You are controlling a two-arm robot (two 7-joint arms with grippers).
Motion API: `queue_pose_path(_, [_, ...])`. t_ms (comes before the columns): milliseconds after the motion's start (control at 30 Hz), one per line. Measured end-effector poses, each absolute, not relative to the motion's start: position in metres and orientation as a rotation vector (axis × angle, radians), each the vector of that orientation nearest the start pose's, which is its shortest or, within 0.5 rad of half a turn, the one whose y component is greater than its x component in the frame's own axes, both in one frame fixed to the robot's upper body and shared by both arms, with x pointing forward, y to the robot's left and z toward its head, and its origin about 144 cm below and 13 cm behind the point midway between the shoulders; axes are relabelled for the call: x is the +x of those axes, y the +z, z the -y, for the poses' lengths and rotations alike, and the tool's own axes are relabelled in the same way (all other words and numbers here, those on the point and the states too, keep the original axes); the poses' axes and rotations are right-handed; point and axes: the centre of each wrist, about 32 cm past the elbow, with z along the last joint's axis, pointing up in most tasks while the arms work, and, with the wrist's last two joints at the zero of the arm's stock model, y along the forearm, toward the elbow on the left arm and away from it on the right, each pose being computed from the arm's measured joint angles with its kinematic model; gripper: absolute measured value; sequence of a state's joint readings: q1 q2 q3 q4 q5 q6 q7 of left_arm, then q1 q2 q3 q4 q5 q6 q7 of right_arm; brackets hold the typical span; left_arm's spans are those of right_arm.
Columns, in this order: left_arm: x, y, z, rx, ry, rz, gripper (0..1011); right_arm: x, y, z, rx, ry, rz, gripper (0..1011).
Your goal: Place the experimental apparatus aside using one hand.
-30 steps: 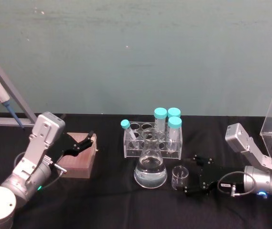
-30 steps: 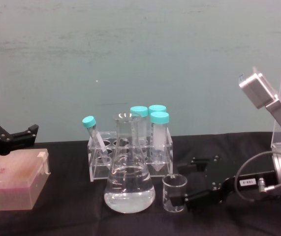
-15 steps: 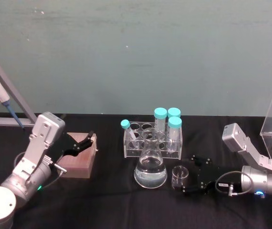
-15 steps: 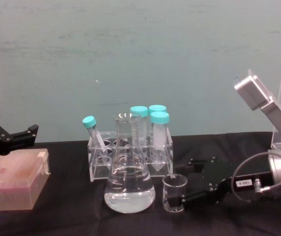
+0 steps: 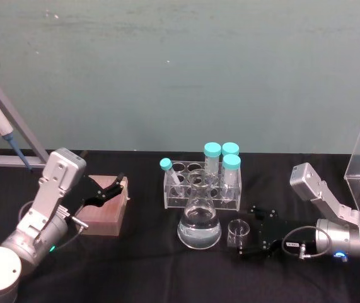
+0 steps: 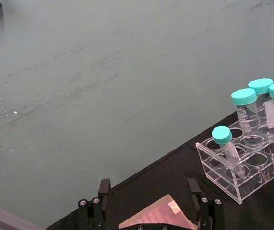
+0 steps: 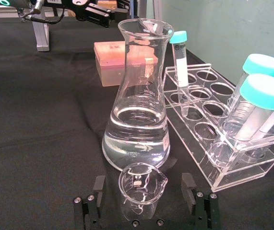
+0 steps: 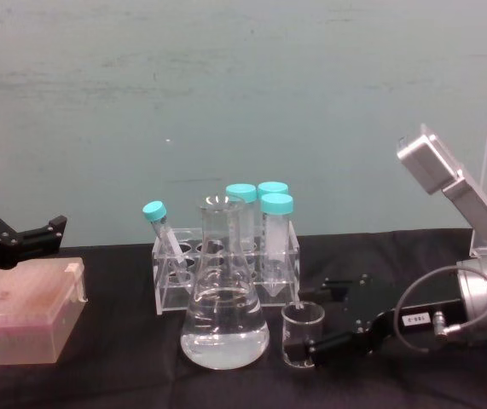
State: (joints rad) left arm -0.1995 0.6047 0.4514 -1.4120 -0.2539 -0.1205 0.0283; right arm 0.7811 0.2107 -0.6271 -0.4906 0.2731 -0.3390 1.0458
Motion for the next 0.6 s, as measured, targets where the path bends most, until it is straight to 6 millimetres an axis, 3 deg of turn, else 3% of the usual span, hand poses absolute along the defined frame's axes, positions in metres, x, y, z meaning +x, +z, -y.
queue_pose_path(600, [0.4886, 1.1398, -0.3097, 0.304, 1.248, 0.285, 1000, 0.6289, 1.1195, 0.2578, -0.325, -0.302, 0.048, 1000])
